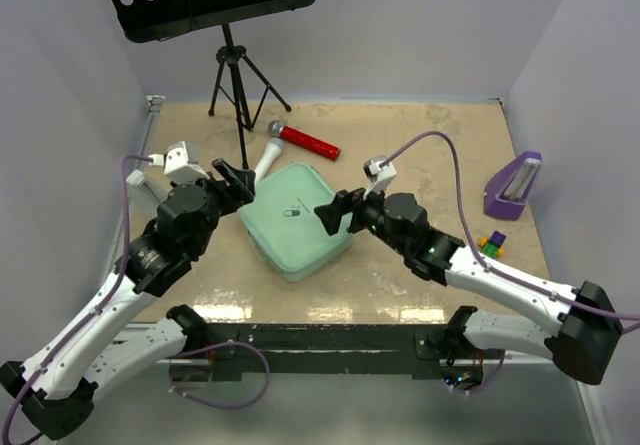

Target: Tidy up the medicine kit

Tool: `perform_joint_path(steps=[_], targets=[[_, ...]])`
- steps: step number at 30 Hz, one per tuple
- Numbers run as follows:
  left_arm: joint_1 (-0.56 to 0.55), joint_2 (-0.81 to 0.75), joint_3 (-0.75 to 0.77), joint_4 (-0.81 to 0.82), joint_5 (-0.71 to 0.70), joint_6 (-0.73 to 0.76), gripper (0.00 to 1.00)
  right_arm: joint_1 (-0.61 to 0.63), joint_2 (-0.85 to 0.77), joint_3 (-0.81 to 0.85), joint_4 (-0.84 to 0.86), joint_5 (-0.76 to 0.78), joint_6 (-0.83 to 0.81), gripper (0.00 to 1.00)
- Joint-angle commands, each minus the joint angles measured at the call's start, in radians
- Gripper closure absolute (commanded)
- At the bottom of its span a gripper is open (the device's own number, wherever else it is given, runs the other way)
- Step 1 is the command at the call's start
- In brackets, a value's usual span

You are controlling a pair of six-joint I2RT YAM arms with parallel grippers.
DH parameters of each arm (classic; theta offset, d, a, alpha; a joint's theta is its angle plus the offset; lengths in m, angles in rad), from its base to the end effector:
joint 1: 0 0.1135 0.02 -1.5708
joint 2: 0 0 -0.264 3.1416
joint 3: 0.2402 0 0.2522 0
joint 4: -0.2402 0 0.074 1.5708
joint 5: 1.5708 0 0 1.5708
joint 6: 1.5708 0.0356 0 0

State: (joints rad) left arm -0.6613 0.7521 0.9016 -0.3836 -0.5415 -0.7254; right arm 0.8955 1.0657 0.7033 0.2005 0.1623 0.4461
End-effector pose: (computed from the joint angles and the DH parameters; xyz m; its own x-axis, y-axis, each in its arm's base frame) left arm 0.1392 -0.0851 0.3654 -0.2236 -0.5463 -0.8072 -0.0237 0.8309 -0.5559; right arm 0.1609 0.1917 0.2962 -0.3802 0.2064 -0.9016 -0.5615 0.7231 0.4023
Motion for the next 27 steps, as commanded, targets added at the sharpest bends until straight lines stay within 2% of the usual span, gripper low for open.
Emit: perform_joint_path(steps=[1, 9, 15, 20, 24, 27], targets=[[0.006, 0.029, -0.09, -0.05, 0.086, -0.107, 0.23, -0.144, 0.129, 0.047, 0.02, -0.004, 0.098, 0.01], [0.009, -0.022, -0.348, 0.051, 0.185, -0.212, 0.0, -0.199, 0.387, 0.147, 0.066, -0.092, 0.065, 0.01], [0.054, -0.117, -0.513, 0.198, 0.285, -0.23, 0.0, -0.201, 0.409, 0.072, 0.083, -0.122, 0.072, 0.01], [0.132, -0.007, -0.526, 0.206, 0.369, -0.2, 0.0, -0.201, 0.37, -0.02, 0.108, -0.159, 0.092, 0.02], [0.204, 0.102, -0.572, 0.308, 0.509, -0.178, 0.0, -0.199, 0.356, -0.07, 0.135, -0.236, 0.108, 0.05], [0.212, 0.171, -0.576, 0.367, 0.569, -0.152, 0.02, -0.199, 0.332, -0.109, 0.158, -0.282, 0.118, 0.08]])
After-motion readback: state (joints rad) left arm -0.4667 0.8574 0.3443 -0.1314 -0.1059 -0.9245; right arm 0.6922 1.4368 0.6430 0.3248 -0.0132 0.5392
